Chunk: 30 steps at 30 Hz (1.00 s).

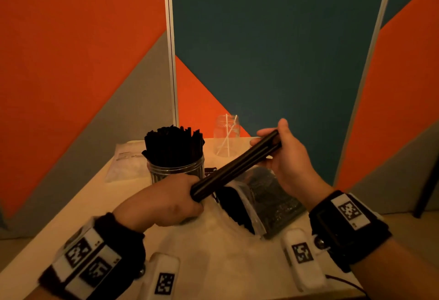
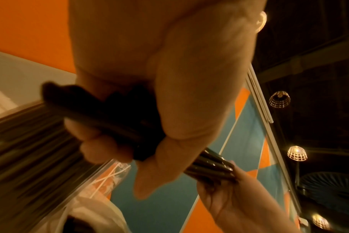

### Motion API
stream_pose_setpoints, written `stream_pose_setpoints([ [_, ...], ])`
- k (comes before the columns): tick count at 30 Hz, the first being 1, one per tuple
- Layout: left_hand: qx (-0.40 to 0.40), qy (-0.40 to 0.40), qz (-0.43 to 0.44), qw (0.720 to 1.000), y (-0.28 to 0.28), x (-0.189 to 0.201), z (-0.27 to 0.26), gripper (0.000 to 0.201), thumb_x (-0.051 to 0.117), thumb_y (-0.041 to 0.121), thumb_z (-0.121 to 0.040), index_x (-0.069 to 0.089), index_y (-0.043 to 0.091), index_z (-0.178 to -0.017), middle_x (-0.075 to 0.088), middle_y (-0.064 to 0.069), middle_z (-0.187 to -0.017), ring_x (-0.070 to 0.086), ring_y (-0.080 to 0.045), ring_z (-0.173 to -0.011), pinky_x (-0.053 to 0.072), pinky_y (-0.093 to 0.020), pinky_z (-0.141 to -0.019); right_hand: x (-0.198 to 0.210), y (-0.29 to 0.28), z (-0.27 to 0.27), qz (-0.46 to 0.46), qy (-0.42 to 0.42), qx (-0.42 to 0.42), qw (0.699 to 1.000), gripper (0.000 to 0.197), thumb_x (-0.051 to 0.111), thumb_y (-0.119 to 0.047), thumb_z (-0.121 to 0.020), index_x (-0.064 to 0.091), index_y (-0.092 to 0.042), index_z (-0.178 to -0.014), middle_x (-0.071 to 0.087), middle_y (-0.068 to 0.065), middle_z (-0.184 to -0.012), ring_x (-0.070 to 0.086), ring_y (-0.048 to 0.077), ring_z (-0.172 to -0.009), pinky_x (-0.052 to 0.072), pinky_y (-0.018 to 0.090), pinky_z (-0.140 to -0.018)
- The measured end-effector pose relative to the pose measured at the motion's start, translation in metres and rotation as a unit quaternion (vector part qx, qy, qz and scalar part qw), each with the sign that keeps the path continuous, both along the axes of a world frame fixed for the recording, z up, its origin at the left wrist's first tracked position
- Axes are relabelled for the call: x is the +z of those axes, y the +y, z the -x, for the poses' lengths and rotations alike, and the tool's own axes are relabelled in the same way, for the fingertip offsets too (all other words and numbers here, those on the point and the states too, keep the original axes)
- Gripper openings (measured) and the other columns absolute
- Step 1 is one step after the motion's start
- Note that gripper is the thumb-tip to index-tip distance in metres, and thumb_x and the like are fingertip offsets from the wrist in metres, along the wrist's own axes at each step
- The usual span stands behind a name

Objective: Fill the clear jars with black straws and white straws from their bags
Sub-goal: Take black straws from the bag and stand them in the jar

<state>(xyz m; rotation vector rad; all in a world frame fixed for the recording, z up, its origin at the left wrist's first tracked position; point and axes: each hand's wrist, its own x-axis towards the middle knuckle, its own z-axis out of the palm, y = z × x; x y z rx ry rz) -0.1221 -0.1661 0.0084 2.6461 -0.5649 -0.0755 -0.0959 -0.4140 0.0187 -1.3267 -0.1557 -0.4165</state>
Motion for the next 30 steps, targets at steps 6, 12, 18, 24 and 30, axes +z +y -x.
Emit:
stream_pose_setpoints([
  [6, 0.024, -0.037, 0.018, 0.999, -0.014, -0.023, -0.01, 0.016, 0.07, 0.033, -0.078, 0.055, 0.035, -0.081, 0.062, 0.009, -0.078, 0.06, -0.006, -0.067, 0.043, -0.022, -0.055, 0.015, 0.026, -0.016, 0.096, -0.031, -0.075, 0.992, 0.054, 0.039, -0.053, -0.104, 0.067, -0.013, -0.082, 0.07, 0.007, -0.079, 0.069, 0.02, -0.071, 0.057, 0.032, -0.058],
  [12, 0.027, 0.028, 0.235, 0.971, -0.028, -0.026, -0.015, 0.014, 0.07, 0.02, -0.083, 0.061, 0.026, -0.093, 0.066, 0.002, -0.073, 0.065, -0.009, -0.054, 0.052, -0.024, -0.052, 0.024, 0.063, -0.027, 0.151, -0.092, -0.114, 0.978, 0.049, 0.037, -0.05, -0.106, 0.047, -0.021, -0.068, 0.047, -0.018, -0.057, 0.044, -0.001, -0.053, 0.039, 0.015, -0.056],
  [18, 0.003, 0.03, 0.286, 0.958, -0.026, -0.026, -0.023, 0.017, 0.065, 0.013, -0.087, 0.054, 0.024, -0.082, 0.058, 0.007, -0.066, 0.057, -0.004, -0.048, 0.045, -0.021, -0.05, 0.048, 0.066, -0.032, 0.133, -0.171, -0.088, 0.972, 0.05, 0.035, -0.054, -0.102, 0.064, -0.014, -0.097, 0.06, -0.003, -0.083, 0.06, 0.01, -0.074, 0.051, 0.023, -0.072],
  [24, -0.006, 0.037, 0.287, 0.957, -0.026, -0.032, -0.03, 0.015, 0.068, 0.015, -0.087, 0.057, 0.025, -0.084, 0.056, 0.011, -0.064, 0.057, 0.0, -0.047, 0.043, -0.013, -0.048, 0.054, 0.057, -0.034, 0.263, -0.221, -0.049, 0.938, 0.044, 0.039, -0.043, -0.106, 0.073, -0.024, -0.087, 0.075, -0.006, -0.085, 0.07, 0.011, -0.081, 0.057, 0.032, -0.073],
  [30, 0.004, 0.038, 0.325, 0.945, -0.03, -0.033, -0.034, 0.015, 0.074, 0.019, -0.083, 0.059, 0.023, -0.08, 0.058, 0.013, -0.058, 0.059, -0.002, -0.051, 0.047, -0.015, -0.05, 0.052, 0.049, -0.036, 0.423, -0.238, -0.03, 0.874, 0.047, 0.047, -0.046, -0.103, 0.077, -0.019, -0.079, 0.074, -0.001, -0.081, 0.07, 0.017, -0.081, 0.055, 0.049, -0.08],
])
